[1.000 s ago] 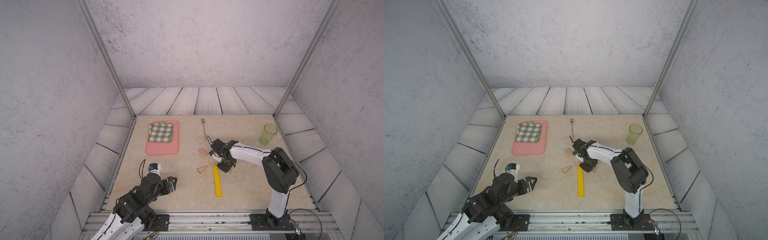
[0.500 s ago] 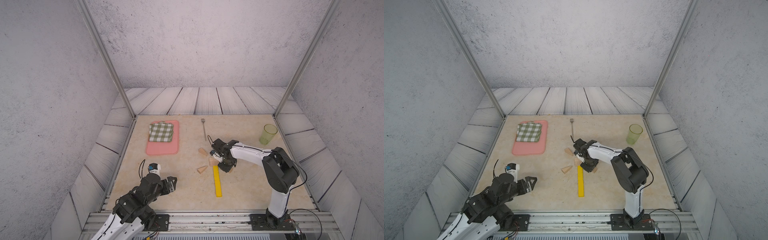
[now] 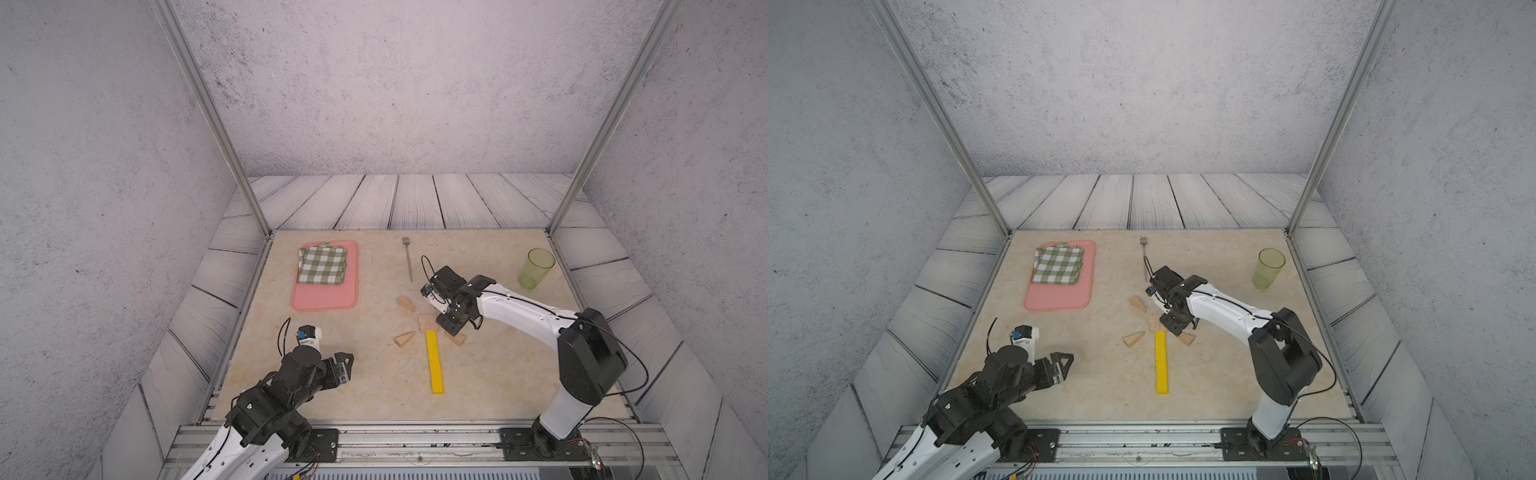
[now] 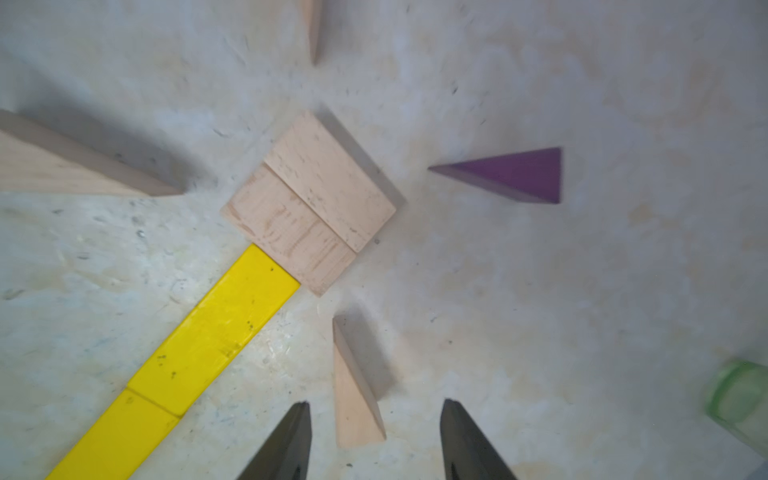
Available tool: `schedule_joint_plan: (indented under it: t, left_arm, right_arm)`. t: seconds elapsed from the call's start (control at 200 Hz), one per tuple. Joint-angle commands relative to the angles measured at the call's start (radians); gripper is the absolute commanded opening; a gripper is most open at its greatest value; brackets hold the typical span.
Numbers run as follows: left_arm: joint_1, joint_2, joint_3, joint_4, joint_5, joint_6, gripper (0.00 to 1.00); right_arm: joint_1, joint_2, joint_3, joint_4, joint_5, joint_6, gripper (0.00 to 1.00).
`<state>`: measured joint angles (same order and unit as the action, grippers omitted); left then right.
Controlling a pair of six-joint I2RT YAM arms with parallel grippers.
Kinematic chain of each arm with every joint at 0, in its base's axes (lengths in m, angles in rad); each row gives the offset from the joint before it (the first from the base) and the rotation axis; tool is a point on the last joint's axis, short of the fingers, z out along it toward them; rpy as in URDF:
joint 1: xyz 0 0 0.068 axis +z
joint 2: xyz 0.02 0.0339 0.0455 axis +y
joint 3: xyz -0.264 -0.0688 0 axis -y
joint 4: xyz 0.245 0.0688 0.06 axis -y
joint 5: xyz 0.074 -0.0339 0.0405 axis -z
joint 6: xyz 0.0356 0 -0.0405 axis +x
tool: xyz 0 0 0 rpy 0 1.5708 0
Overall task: Assemble a small pinwheel with building blocks
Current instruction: Adjust the building block at the center of the board, then reset both arms
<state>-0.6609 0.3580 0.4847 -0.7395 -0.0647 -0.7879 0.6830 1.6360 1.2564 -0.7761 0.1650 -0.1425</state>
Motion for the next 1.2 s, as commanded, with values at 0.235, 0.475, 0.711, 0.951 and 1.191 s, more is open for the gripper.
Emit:
schedule_joint_plan:
  t: [0.235,0.475,0.711,0.951,1.191]
  left_arm:
    - [0.027,0.159,0.154,0.349,-0.436,0.576,0.99]
    - [0.332,0.412,-0.054,0.916,-0.440,0.714,0.98]
    - [0.547,0.700,-0.171,1.160,-0.280,0.665,0.98]
    - [0.579,0.918,-0.096,1.342,-0.166,0.767,0.98]
    - [0.660,1.166,-0.007,1.444,-0.029,0.752,0.98]
  right_arm:
    - [-0.134,-0.456,-0.131,0.297,0.138,0.098,0.78]
    - [-0.302,-0.627,-0.500,0.642,0.246,0.117,0.99]
    - [-0.426,-0.485,-0.812,1.036,0.254,0.218,0.99]
    - [-0.518,-0.247,-0.778,1.323,0.212,0.200,0.99]
    - [-0.677,-0.092,-0.835,1.583,-0.004,0.239,0.99]
